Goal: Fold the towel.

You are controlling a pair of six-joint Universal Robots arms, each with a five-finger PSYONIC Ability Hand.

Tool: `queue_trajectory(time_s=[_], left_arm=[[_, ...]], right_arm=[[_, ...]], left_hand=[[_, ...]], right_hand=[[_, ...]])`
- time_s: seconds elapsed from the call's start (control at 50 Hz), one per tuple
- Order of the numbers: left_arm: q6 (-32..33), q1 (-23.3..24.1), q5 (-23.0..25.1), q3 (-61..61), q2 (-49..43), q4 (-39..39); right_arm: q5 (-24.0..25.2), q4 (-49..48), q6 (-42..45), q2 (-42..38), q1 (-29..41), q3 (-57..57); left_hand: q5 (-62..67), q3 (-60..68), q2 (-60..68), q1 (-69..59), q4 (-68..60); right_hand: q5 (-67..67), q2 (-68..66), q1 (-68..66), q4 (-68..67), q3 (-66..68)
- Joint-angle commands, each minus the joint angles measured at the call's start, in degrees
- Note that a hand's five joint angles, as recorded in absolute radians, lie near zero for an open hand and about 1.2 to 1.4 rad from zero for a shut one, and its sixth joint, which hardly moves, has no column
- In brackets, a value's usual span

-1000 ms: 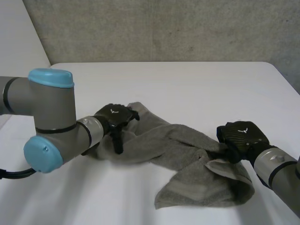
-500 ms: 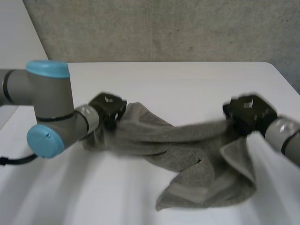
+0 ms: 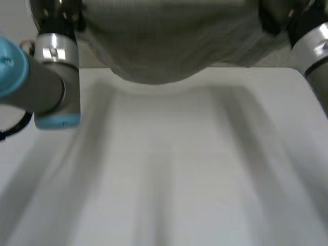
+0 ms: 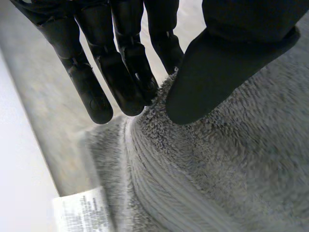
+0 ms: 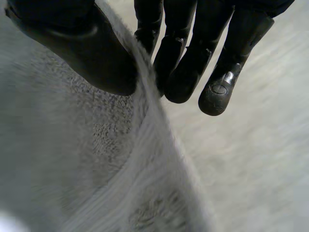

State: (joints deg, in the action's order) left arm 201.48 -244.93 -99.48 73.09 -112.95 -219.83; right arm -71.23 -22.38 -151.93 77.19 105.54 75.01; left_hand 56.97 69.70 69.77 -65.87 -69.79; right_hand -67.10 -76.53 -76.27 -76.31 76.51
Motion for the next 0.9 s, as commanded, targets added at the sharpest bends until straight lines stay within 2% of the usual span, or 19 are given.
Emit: queue_trajectory(time_s=[0.02,0.1,0.2,0.3,0.44,0.48,0.5,0.52,0.56,0.62,0.9], left_arm=[[-0.5,-0.6,1.1,15.5,1.8,1.6],[-1.8,-0.8,1.1,25.2,1.6,1.6],[-1.9,-0.2,1.0,31.4,1.2,1.8],[-2.0,0.9,1.0,34.7,1.5,3.9],[-2.1,2.2,1.0,35.0,2.2,7.0],[-2.1,1.9,1.0,35.0,2.3,7.1],[-2.2,1.6,0.9,35.0,2.4,7.0],[-2.2,1.3,0.8,35.0,2.4,7.0],[-2.2,0.9,0.9,35.0,2.3,7.0],[-2.3,0.1,0.8,35.2,2.3,7.0],[-3.6,0.0,0.8,35.5,2.2,7.2]], right_arm=[[2.2,12.3,5.8,-4.5,-0.1,3.6],[2.6,13.1,7.5,-6.4,0.2,7.5],[2.6,13.6,9.3,-10.9,0.3,12.2],[1.5,13.7,10.6,-15.7,0.0,15.2],[0.6,13.0,9.9,-15.9,-0.4,18.0],[-0.5,13.1,9.6,-15.9,-0.4,18.0],[-2.1,13.1,9.6,-15.9,-0.4,18.1],[-2.1,13.1,9.6,-15.9,-0.4,18.1],[-5.7,13.1,9.3,-15.9,-1.0,18.2],[-8.5,13.1,8.6,-15.8,-2.5,18.2],[-9.1,12.9,4.4,-15.7,-5.4,19.2]], left_hand=[[13.0,10.3,10.2,-14.1,-10.2],[13.0,10.3,10.2,-14.1,-10.2],[13.0,10.3,10.2,-14.1,-10.2],[13.0,10.3,10.2,-14.1,-10.2],[13.0,10.3,10.2,-14.1,-10.2],[13.0,10.3,10.2,-14.1,-10.2],[13.0,10.3,10.2,-14.1,-10.2],[13.0,10.3,10.2,-14.1,-10.2],[13.0,10.3,10.2,-14.1,-10.2],[13.0,10.3,10.2,-14.1,-10.2],[13.0,10.3,10.2,-14.1,-10.2]], right_hand=[[-2.9,-3.5,-3.7,-3.7,3.5],[-2.9,-3.5,-3.7,-3.7,3.5],[-2.9,-3.5,-3.7,-3.7,3.5],[-2.9,-3.5,-3.7,-3.7,3.5],[-2.9,-3.5,-3.7,-3.7,3.5],[1.2,0.7,0.4,0.5,-0.7],[8.7,8.2,7.9,7.9,-8.1],[8.8,8.2,8.0,8.0,-8.2],[23.4,22.8,22.6,22.6,-22.8],[30.6,30.1,29.8,29.9,-30.1],[29.2,28.6,28.3,28.4,-28.6]])
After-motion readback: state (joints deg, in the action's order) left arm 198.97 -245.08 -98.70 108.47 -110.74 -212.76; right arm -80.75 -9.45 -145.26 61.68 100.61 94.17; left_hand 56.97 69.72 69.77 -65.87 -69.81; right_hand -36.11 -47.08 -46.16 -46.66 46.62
